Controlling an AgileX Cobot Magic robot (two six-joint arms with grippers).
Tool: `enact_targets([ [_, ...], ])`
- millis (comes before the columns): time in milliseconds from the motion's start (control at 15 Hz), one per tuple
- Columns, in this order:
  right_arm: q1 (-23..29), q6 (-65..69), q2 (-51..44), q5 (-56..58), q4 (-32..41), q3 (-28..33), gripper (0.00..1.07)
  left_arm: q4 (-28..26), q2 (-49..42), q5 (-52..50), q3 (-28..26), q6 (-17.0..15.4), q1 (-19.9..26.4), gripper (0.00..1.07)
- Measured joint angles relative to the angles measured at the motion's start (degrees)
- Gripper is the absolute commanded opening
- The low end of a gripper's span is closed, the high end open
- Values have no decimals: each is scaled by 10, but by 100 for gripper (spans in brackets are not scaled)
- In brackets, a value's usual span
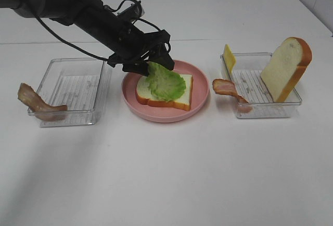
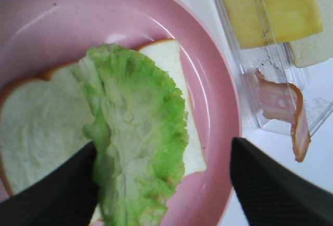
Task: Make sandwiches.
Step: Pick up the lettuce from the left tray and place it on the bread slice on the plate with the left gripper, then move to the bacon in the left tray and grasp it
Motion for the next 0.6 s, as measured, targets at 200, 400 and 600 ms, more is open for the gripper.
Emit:
enact_targets([
  [200,0,0,0,0,0,0,87,60,-16,-18,0,-5,0,82],
  [400,0,0,0,0,0,0,87,181,-61,-21,0,-69,0,82],
  [600,0,0,0,0,0,0,87,278,-103,-1,0,-139,0,82],
])
